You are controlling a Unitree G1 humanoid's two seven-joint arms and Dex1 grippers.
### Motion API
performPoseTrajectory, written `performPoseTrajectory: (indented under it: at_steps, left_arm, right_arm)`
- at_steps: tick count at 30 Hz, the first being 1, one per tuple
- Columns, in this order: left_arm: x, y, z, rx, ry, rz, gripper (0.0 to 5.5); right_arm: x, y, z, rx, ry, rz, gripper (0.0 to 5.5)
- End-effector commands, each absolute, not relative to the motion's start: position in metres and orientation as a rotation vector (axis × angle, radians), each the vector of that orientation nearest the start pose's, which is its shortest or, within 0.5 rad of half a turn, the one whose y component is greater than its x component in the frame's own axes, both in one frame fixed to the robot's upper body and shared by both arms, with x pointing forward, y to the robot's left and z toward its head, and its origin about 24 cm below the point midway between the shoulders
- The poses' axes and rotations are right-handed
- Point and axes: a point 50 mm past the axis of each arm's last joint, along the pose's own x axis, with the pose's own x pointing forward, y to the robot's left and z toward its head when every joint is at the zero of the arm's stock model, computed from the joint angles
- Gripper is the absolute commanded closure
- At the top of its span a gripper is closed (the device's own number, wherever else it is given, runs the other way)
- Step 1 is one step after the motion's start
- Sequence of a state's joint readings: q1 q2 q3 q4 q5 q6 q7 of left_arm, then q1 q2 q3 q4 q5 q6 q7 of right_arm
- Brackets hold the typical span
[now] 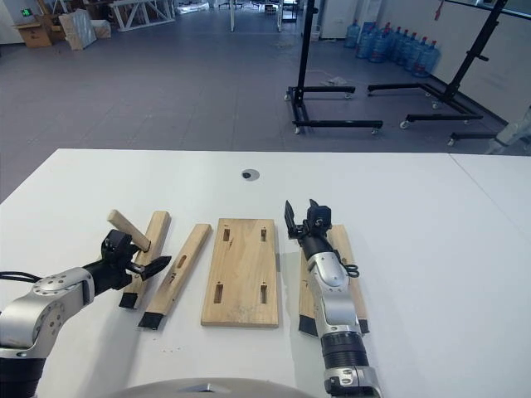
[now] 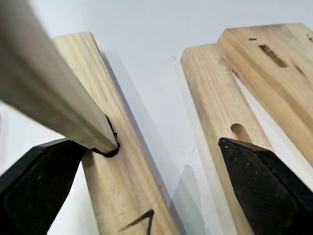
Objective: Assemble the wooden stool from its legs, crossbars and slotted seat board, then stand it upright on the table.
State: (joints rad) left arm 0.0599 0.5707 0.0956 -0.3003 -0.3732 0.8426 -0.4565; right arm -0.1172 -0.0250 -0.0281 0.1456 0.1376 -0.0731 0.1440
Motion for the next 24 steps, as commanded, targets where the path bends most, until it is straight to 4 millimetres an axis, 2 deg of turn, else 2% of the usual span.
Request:
performPoseTrajectory:
  at_steps: [1,6,14,24]
  left_arm:
    - [0.214,0.237,0.048,0.133,0.696,-0.342,0.6]
    - [0.206,0.235,0.039,0.13,0.739,-0.307,0.6]
    - [0.201,0.244,0.027,0.15,0.792,-0.246,1.88]
    - [0.197,0.258,0.006,0.139,0.843,-0.207,3.18]
  right_arm:
    - [0.276,-0.146,0.046,0.113,-0.051,0.134,2.25]
    - [0.276,-0.146,0.046,0.113,-0.052,0.136,2.25]
    - [0.276,-0.145,0.047,0.113,-0.053,0.14,2.25]
    - [0.278,-0.146,0.047,0.12,-0.052,0.133,2.25]
